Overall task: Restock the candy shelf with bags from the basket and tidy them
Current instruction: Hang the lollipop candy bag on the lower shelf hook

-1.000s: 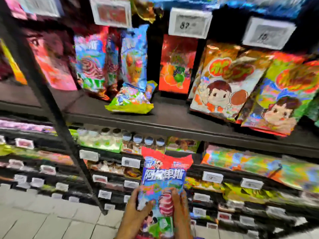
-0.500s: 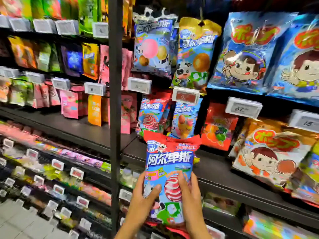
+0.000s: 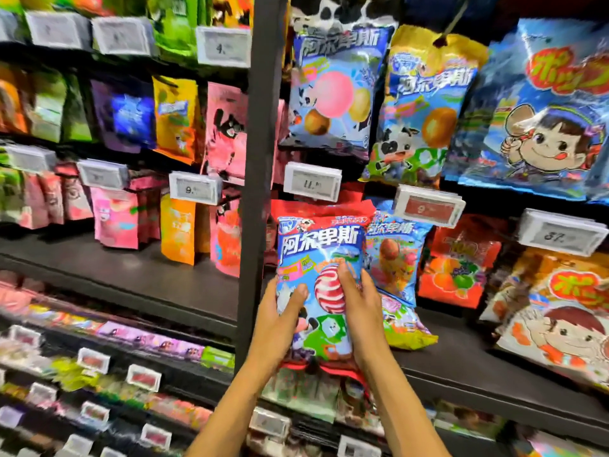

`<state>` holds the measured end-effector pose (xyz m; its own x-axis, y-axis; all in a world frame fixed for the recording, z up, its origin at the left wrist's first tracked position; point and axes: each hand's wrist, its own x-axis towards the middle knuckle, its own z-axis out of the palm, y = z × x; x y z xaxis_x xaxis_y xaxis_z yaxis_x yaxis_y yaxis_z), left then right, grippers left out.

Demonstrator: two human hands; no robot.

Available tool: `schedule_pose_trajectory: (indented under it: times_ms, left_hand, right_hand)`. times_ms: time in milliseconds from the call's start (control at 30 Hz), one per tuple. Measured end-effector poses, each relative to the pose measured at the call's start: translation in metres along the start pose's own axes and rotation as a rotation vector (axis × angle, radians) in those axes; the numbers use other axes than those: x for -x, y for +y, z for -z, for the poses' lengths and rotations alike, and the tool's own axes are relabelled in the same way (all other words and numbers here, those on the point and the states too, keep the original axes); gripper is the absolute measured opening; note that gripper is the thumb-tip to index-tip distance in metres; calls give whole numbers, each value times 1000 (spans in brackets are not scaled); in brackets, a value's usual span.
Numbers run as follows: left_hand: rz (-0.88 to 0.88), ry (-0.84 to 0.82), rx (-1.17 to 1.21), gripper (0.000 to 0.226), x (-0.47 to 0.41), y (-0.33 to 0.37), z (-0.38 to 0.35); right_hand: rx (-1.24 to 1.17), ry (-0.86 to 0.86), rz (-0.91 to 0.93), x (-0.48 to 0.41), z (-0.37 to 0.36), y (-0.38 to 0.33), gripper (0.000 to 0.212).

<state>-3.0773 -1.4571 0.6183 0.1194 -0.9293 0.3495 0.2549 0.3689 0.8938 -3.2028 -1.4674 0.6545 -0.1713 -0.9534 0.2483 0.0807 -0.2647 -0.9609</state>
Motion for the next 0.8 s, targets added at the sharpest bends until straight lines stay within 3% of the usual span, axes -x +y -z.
schedule_pose_trajectory:
  times_ms: [167,533,667,733,800]
  left_hand:
    - [-11,-9,29,38,-25,1,10]
    - [79,16,23,31,-54,-18,7]
    - [74,17,20,46,-53,-26,9]
    - [57,29,23,46,-51,-28,9]
    - [40,37,16,45,-49,-32,10]
  right_hand:
    - [24,30,11,-18,-15,4,43]
    - [55,71,-36,-48,-25,14,41]
    - [63,60,-131,-44,-21,25,58]
    - [108,109,-78,-42,-18,24,59]
    - [197,174,94,-44,-15,12,61]
